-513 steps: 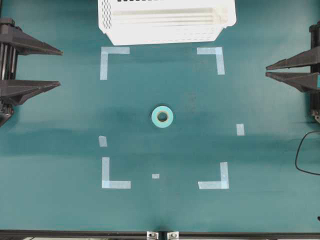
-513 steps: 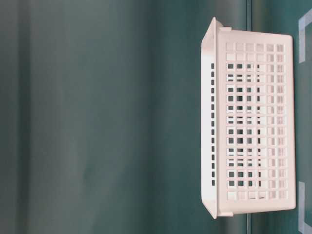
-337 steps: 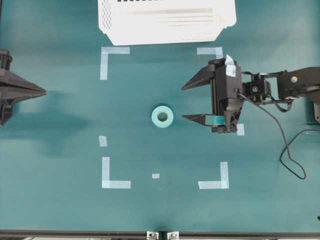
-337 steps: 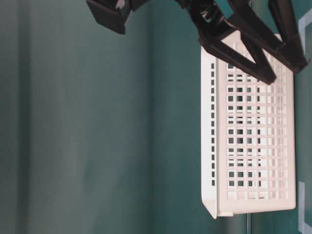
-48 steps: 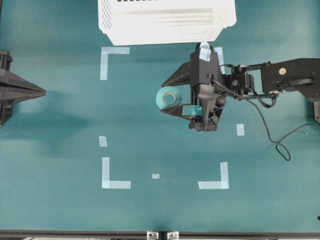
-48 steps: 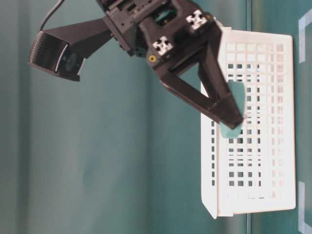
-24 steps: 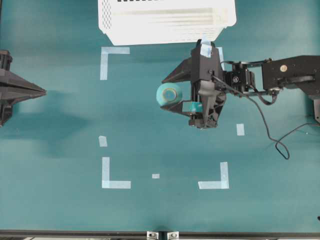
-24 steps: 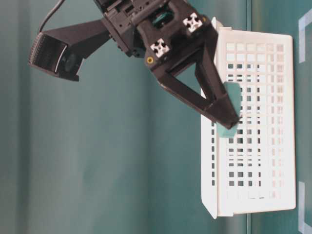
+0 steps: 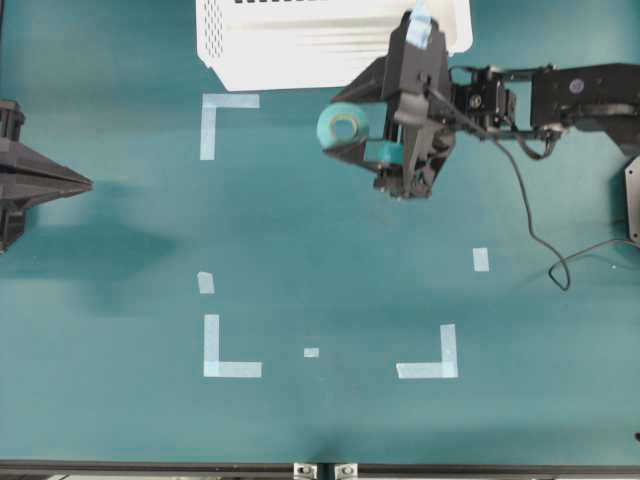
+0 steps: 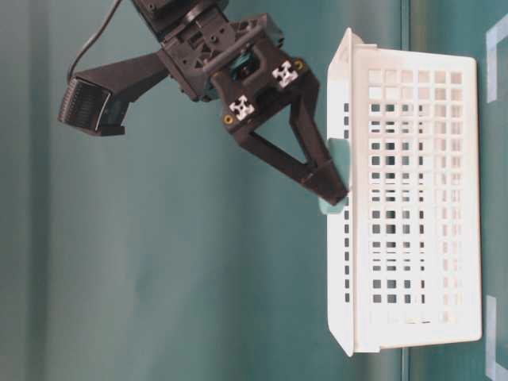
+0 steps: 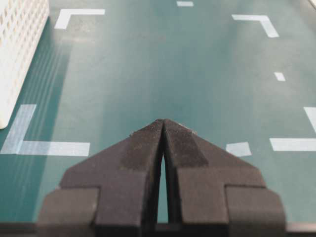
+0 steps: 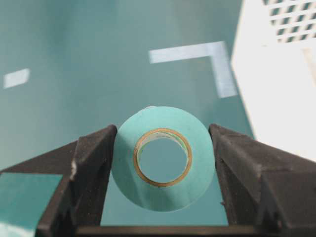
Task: Put the tape in the middle into the white basket.
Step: 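Lift the tape roll and carry it toward the white basket, then lower the tape roll into the basket and open the right gripper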
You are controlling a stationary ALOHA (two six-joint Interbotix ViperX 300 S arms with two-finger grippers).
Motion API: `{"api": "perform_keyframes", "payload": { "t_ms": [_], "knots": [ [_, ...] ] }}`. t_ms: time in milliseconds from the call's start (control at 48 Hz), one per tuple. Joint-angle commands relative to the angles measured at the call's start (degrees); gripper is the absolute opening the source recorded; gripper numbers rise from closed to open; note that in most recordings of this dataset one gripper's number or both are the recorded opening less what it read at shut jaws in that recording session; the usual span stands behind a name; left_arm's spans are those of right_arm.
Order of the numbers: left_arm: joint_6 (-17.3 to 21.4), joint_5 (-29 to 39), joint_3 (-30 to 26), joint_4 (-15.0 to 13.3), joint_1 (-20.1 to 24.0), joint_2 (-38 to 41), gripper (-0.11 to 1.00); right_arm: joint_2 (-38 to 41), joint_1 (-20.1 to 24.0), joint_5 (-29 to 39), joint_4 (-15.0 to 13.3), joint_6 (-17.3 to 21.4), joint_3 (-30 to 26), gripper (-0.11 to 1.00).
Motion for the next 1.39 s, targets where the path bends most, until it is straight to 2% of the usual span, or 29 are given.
{"api": "perform_keyframes", "payload": {
  "t_ms": [0,333,832,1082,1374],
  "knots": [
    [0.0,-0.53,-0.7,0.09,0.18,0.44,-0.11,-1.93,-1.58,-0.18,-0.44,0.0,-1.05,0.66],
    [0.0,-0.53,-0.7,0.09,0.18,0.44,-0.11,-2.64,-7.38,-0.18,-2.46,0.0,-0.88,0.66],
    [0.0,-0.53,-0.7,0.09,0.18,0.44,-0.11,-2.64,-16.61,-0.44,-2.55,-0.09,-0.62,0.66],
    [0.0,-0.53,-0.7,0.0,0.18,0.44,-0.11,-2.11,-19.51,-0.44,-2.55,-0.09,-0.26,0.66],
    [0.0,-0.53,-0.7,0.09,0.18,0.44,-0.11,-2.02,-20.04,-0.53,-2.55,-0.18,0.35,0.66]
  ]
}}
